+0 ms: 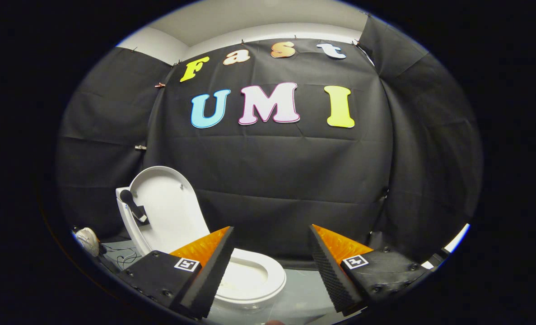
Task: Open the toilet lid.
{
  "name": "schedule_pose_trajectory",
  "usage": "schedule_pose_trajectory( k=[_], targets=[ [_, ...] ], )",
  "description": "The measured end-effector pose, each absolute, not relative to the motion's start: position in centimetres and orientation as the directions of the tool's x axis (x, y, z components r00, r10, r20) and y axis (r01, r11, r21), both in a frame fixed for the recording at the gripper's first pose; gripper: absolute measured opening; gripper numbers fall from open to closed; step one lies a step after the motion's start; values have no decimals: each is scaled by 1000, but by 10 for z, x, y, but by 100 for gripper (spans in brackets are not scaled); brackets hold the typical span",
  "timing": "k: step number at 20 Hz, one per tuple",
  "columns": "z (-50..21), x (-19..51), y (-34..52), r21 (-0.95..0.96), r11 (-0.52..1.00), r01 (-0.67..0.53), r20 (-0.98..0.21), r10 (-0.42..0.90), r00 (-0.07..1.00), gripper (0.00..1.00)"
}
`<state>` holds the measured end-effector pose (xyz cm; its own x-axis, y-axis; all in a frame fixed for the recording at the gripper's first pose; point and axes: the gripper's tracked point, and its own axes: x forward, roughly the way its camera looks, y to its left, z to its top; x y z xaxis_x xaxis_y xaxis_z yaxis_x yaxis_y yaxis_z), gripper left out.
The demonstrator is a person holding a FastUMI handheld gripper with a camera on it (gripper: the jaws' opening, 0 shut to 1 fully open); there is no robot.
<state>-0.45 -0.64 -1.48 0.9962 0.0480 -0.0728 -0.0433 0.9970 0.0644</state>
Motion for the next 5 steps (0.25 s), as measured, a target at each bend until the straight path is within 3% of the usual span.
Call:
schedule_pose_trajectory(
  k=[5],
  targets=[
    [-24,-6,0,86,995,-58,-106,67,992,99]
  ],
)
